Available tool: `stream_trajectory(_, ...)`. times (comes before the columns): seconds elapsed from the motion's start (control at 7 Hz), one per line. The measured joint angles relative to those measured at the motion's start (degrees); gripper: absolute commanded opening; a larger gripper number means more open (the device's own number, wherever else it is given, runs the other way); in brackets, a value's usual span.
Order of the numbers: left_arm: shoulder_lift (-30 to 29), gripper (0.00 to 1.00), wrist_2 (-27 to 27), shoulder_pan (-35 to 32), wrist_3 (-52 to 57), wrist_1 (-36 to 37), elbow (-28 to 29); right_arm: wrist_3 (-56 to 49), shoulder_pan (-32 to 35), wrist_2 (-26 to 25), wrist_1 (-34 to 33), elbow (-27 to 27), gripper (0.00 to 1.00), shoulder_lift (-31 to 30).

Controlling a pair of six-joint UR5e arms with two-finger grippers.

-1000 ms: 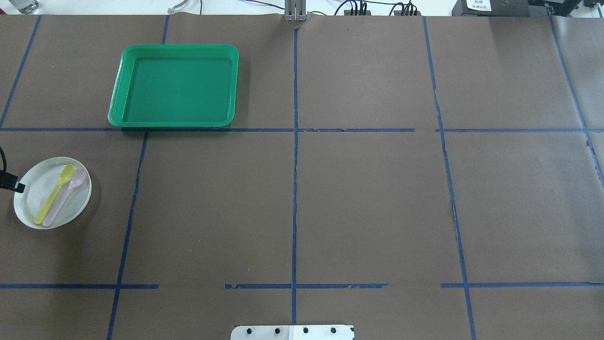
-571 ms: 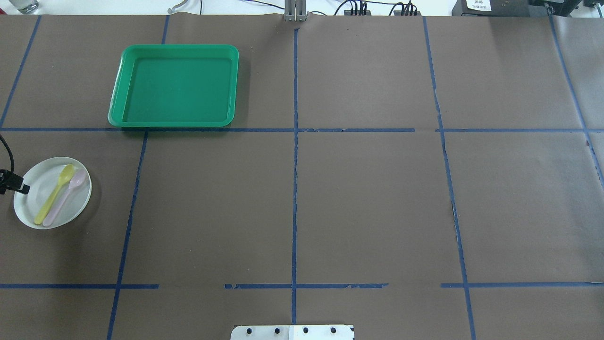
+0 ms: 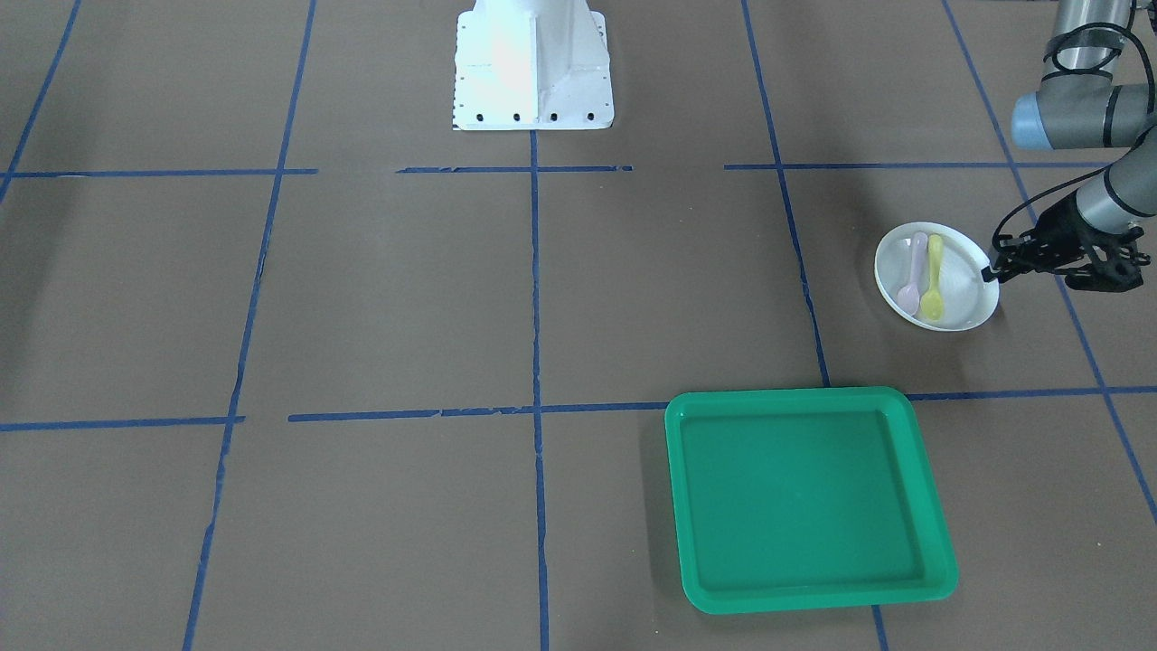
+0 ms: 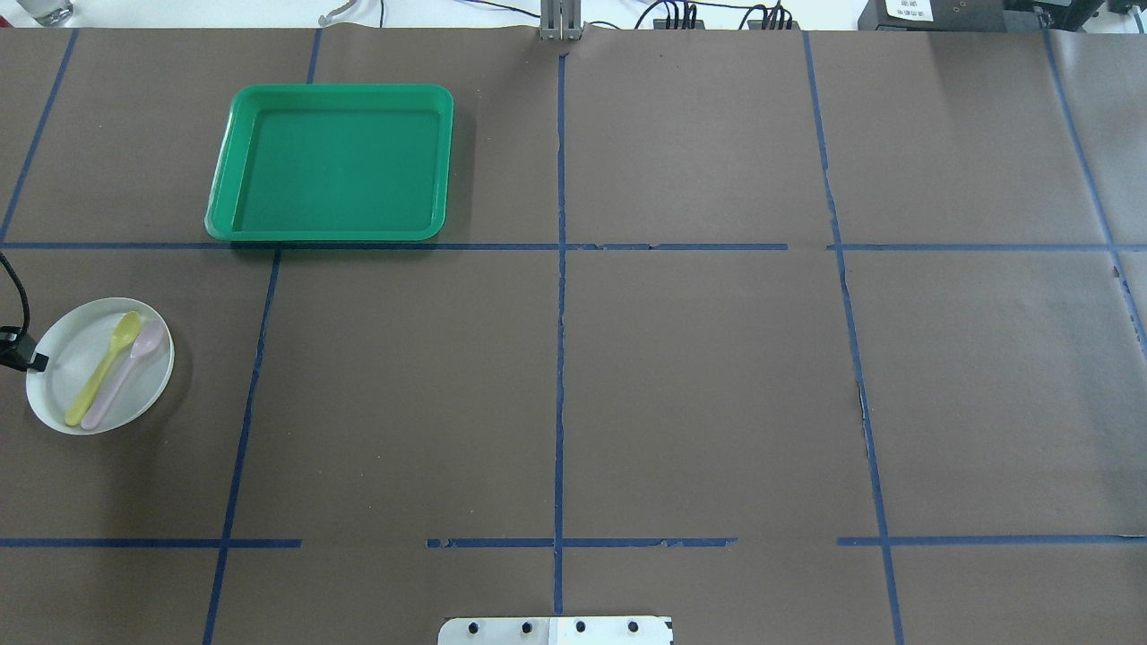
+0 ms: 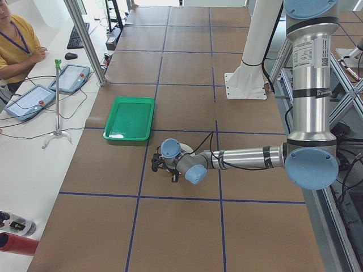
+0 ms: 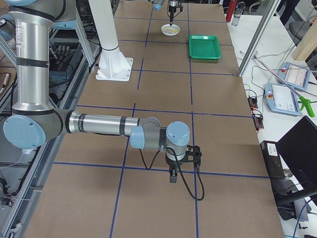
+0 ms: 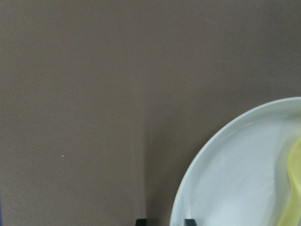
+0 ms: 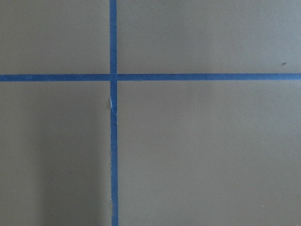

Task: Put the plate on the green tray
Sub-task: 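Lower the left gripper and grasp the white plate's rim, then lift the plate with the left gripper and carry it over the green tray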

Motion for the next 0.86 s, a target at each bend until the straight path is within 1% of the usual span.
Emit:
stream_trajectory(0.14, -0.1, 0.0, -0.1, 0.0, -1.8, -0.1, -0.5, 0.0, 0.0, 0.0, 0.0, 0.0, 1.0, 0.0)
stream_trajectory(0.29, -0.1, 0.0, -0.3, 0.0, -4.6, -0.1, -2.2, 0.0, 0.0, 0.0, 0.0, 0.0, 1.0, 0.0)
stream_trajectory(0.43, -0.1, 0.0, -1.0, 0.0, -8.0, 0.0, -5.3, 0.0, 0.0, 0.0, 0.0, 0.0, 1.0, 0.0)
stream_trajectory(0.57, -0.5, 0.0, -3.0, -0.7, -12.1, 0.0, -8.5, 0.0, 0.0, 0.0, 0.0, 0.0, 1.0, 0.0)
stream_trajectory(0.71, -2.3, 0.0, -5.0, -2.2, -16.1, 0.1, -10.1, 0.0, 0.0, 0.0, 0.0, 0.0, 1.0, 0.0)
stream_trajectory(0.86, -5.4, 0.0, -5.9, -4.0, -20.4, 0.4, -10.1, 0.0, 0.0, 0.0, 0.0, 0.0, 1.0, 0.0)
